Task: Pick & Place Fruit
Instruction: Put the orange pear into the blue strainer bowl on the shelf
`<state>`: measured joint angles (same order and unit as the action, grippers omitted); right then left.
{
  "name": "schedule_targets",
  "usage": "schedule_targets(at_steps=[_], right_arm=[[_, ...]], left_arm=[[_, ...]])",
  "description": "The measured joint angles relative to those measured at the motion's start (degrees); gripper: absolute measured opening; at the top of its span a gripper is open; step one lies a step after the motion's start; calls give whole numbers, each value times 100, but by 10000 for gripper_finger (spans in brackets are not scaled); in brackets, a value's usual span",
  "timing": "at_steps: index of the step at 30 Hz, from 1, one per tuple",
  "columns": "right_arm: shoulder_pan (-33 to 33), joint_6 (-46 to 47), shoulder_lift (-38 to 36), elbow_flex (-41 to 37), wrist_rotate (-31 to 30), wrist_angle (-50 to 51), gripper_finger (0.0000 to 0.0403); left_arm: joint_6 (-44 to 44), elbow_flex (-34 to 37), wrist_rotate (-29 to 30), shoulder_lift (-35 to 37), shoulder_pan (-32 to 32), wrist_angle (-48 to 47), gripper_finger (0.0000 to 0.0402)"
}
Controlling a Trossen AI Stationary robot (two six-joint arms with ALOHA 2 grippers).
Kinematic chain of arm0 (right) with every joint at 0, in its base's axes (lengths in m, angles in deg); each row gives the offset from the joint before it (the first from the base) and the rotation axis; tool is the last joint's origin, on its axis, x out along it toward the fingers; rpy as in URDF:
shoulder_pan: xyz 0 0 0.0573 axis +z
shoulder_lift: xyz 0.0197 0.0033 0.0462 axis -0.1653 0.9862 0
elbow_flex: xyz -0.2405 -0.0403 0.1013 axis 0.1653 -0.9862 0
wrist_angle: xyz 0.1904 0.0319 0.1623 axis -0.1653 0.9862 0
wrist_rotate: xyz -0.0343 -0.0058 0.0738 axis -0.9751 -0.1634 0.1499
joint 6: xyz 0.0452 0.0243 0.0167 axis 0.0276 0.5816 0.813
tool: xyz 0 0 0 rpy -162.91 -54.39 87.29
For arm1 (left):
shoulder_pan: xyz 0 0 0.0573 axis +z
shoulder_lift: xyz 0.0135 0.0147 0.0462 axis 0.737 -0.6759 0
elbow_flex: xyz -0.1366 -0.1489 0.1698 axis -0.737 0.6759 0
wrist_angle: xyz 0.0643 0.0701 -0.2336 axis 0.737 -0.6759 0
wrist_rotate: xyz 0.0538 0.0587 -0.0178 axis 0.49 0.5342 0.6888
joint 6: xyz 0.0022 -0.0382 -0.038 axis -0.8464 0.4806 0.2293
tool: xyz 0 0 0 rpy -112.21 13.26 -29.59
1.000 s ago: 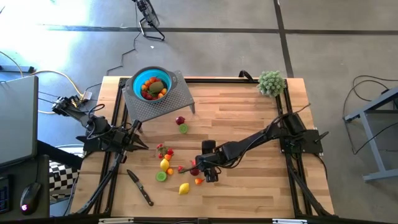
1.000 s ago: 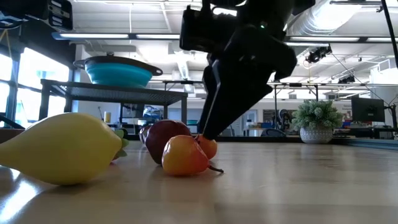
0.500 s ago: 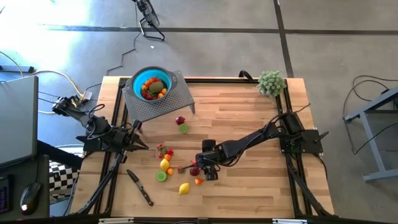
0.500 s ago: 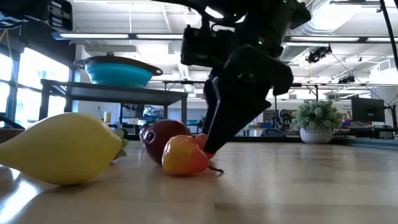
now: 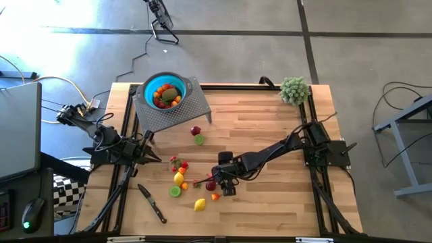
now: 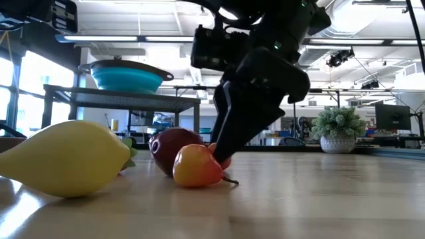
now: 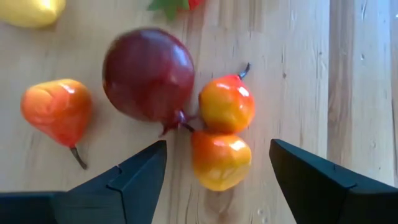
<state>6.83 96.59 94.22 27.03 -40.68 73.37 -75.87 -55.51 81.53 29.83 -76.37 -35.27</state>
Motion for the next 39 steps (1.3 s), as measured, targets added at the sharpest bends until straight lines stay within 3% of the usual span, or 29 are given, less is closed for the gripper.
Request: schedule_targets(at_steps=[17, 29, 39], right_arm=[[0, 0, 0, 0, 105, 109, 208], [0, 2, -7, 0, 105, 107, 130], [0, 22, -76, 0, 146, 154, 130]], left_arm=[[-2, 0, 0, 0, -1, 1, 10], [-2, 0, 0, 0, 1, 3, 10], [-2, 0, -2, 0, 1, 5, 10]])
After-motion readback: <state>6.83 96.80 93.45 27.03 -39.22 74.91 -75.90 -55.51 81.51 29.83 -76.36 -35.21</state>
